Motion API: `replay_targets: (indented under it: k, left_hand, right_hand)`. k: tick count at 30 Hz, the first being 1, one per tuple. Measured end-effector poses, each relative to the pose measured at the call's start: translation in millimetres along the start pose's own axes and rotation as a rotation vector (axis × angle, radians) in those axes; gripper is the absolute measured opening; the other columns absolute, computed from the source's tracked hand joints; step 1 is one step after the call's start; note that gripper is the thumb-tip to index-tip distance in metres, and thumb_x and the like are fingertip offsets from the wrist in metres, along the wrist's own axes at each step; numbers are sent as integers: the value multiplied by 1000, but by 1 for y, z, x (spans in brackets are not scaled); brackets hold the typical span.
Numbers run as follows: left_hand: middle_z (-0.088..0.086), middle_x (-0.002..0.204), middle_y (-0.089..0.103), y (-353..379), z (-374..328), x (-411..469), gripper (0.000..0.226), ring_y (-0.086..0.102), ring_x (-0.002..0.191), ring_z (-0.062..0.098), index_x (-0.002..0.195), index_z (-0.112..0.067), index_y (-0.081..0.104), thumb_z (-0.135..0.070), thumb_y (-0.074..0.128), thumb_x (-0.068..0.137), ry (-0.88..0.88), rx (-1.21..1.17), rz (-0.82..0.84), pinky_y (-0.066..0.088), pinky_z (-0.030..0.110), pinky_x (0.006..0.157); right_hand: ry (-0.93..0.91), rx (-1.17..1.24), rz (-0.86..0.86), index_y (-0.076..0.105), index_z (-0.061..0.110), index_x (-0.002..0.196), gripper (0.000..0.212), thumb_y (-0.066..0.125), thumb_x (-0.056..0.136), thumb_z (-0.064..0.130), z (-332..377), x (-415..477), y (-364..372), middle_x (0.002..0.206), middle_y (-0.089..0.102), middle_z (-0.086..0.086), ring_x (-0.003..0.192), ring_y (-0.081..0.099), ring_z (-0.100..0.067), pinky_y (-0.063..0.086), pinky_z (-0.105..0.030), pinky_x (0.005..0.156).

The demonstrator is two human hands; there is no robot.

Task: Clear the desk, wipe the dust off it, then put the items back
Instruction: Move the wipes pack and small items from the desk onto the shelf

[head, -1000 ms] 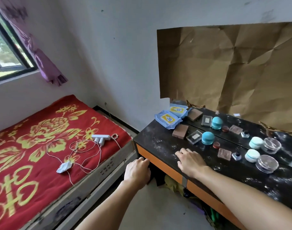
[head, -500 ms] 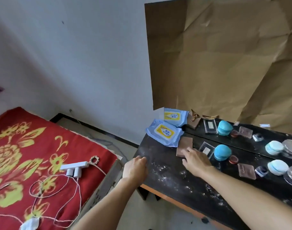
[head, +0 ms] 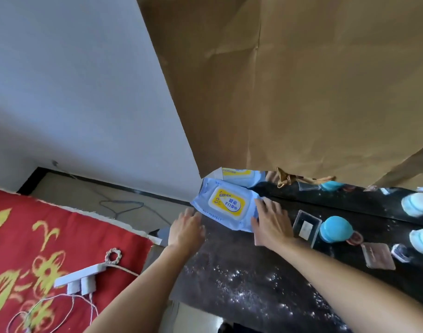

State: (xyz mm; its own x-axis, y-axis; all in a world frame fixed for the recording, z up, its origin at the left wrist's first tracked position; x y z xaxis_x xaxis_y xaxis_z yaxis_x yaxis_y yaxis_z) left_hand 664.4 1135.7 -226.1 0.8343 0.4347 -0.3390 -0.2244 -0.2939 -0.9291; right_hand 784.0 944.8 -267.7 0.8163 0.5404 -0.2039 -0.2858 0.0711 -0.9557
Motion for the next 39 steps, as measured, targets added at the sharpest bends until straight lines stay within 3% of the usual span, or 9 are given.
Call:
replay_targets:
  k: [7, 12, 17, 23, 27, 30, 32, 35, 39]
  left_hand:
    - [11, 147, 26, 21, -21, 46, 51, 26, 134, 30, 139, -22, 32, -39, 45, 94, 85, 55, -15, 30, 39, 104]
    - [12, 140, 33, 26, -13, 70, 48, 36, 124, 30, 137, -21, 37, -38, 47, 93, 8, -45, 44, 36, 39, 100]
    - [9, 133, 39, 30, -4, 64, 45, 40, 119, 27, 133, -18, 41, -29, 52, 91, 13, -154, 65, 42, 38, 95]
    - [10, 117, 49, 28, 17, 40, 33, 50, 110, 30, 119, -10, 52, -22, 55, 88, -24, -281, 84, 42, 38, 89]
    - [16, 112, 59, 29, 31, 23, 41, 56, 103, 37, 122, -8, 40, -23, 56, 88, -118, -405, 83, 43, 38, 79]
    - [19, 112, 61, 34, 42, 15, 50, 57, 103, 38, 126, -5, 38, -33, 55, 89, -297, -511, 153, 42, 36, 77]
    - [16, 113, 62, 38, 49, 12, 47, 57, 105, 35, 120, -3, 48, -38, 56, 88, -329, -489, 219, 41, 33, 78]
    - [15, 101, 67, 38, 60, 7, 37, 60, 92, 32, 103, -4, 59, -37, 54, 87, -283, -447, 242, 47, 35, 78]
    - [11, 100, 66, 34, 67, 0, 40, 61, 89, 28, 106, -7, 59, -41, 49, 88, -192, -239, 282, 45, 31, 71]
  right_hand:
    - [65, 225, 0, 26, 25, 144, 62, 50, 88, 41, -14, 14, 14, 123, 55, -6, 120, 43, -28, 44, -45, 89]
    - [165, 264, -24, 39, 19, 139, 66, 59, 80, 39, -9, 21, 21, 123, 59, -8, 118, 49, -30, 42, -46, 88]
    - [8, 53, -140, 54, 19, 118, 46, 62, 73, 26, 16, 16, 21, 103, 69, 5, 120, 51, -26, 39, -51, 90]
    - [75, 90, -165, 61, 17, 107, 40, 66, 70, 3, 36, 5, 24, 91, 69, -1, 96, 57, -28, 37, -40, 74]
    - [252, 247, -64, 47, 21, 127, 37, 46, 89, 20, 39, -4, 32, 104, 59, -6, 96, 56, -27, 42, -35, 75]
    - [418, 475, 30, 22, 13, 145, 67, 58, 91, 29, 62, -23, 36, 128, 51, -11, 110, 53, -31, 46, -41, 87]
    - [502, 563, 28, 39, 9, 134, 58, 64, 87, 33, 70, -33, 42, 123, 56, -12, 110, 56, -32, 47, -39, 85]
    - [596, 605, 75, 59, 11, 95, 28, 63, 84, 37, 68, -47, 43, 93, 67, -7, 85, 64, -28, 52, -37, 70]
    - [549, 573, 102, 53, 17, 61, 42, 54, 86, 51, 62, -61, 32, 61, 57, 2, 60, 56, -19, 40, -29, 53]
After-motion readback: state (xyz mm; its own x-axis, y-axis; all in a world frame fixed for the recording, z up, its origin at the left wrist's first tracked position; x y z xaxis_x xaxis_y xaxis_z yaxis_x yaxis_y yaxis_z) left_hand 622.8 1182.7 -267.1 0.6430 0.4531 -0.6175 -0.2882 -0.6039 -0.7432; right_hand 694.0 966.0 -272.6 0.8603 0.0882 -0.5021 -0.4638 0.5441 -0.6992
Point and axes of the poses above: each hand's wrist, its own x-axis towards the middle knuckle, its own y-axis out of the palm, z = x × y, the point moved 3 cm from there along x, towards the middle knuckle
